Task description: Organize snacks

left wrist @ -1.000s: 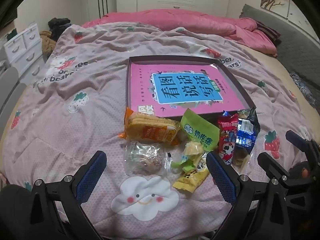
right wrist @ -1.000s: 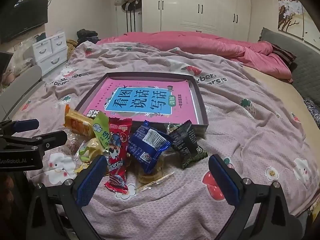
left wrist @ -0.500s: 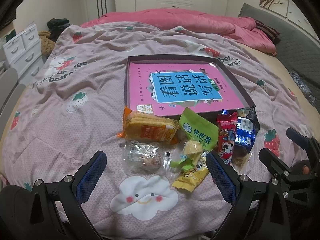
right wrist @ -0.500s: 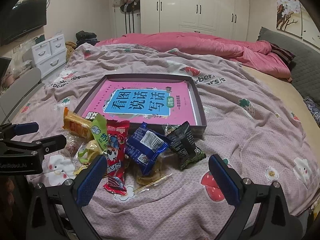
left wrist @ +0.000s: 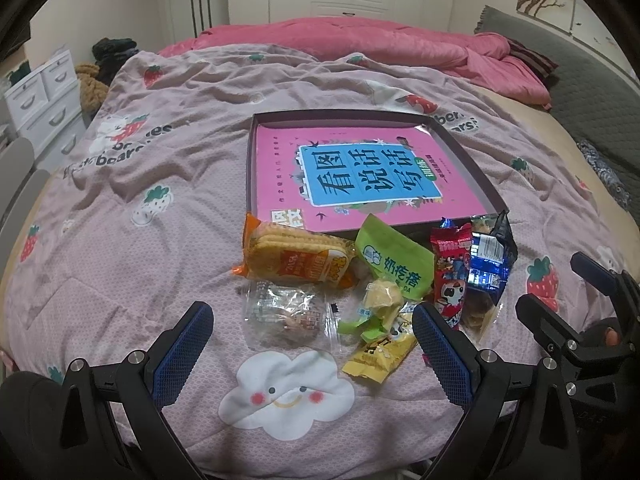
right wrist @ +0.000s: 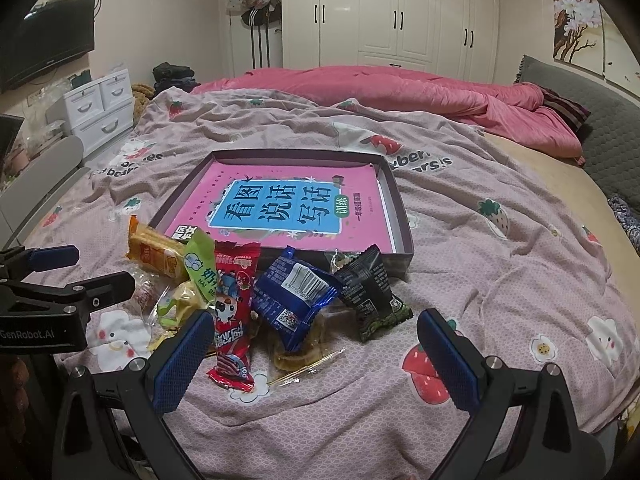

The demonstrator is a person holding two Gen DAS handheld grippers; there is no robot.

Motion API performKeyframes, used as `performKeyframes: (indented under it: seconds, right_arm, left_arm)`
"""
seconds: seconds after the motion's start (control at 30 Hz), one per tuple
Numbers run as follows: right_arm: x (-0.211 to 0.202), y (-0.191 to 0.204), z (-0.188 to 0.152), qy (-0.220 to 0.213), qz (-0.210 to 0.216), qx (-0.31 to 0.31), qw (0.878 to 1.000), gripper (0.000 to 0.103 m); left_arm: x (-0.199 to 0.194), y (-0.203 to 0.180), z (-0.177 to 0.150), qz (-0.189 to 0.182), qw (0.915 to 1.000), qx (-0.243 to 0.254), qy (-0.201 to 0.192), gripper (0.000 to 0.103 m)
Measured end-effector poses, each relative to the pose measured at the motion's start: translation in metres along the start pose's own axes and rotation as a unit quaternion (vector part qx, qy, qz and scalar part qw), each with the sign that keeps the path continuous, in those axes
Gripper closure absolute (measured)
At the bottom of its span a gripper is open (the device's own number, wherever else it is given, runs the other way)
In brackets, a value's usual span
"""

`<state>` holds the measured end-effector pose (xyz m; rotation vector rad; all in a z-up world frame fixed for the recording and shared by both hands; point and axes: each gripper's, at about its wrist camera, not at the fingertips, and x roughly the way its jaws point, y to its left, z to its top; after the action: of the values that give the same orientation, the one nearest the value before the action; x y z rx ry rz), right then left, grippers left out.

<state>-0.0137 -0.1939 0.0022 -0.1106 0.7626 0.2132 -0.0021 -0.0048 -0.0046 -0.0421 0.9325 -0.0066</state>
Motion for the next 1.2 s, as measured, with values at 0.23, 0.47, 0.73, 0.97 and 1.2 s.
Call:
performKeyframes:
  seconds: [0.23,0.47,0.73,0.97,1.2]
  right_arm:
    - [-0.0005,0.0001,0.0008,-0.001,0.0,0.0,1.0,0.001]
    - [-0.0002,-0.0001,0.0005,-0.001,0.001,0.0,1.0,0.001]
    - [-0.0004,0.0007,0.0013,0.0,0.001,0.001,1.0,0.001]
    - [0.0003,-0.0001,0.0008,0.0,0.001,0.001,1.0,0.001]
    - [0.0003,0.0001,0.0007,0.0,0.003,0.003,1.0,0.001]
  left_arm:
    - [-0.0004,-0.0004,0.0005,-0.001,1.0,0.001,0.001,0.003]
    - [-0.0003,-0.0009,0.0005,-0.001,1.0,0.001,0.001,0.003]
    - [-0.0003,-0.0009,0.0003,-0.001,1.0,0.001,0.001,0.003]
    - [-0.0003,-0.0007,0.0002,0.0,1.0,0.001,0.001,0.003]
    - [0.0003,-0.0005,0.0,-0.002,1.0,0.0,0.002,0.003]
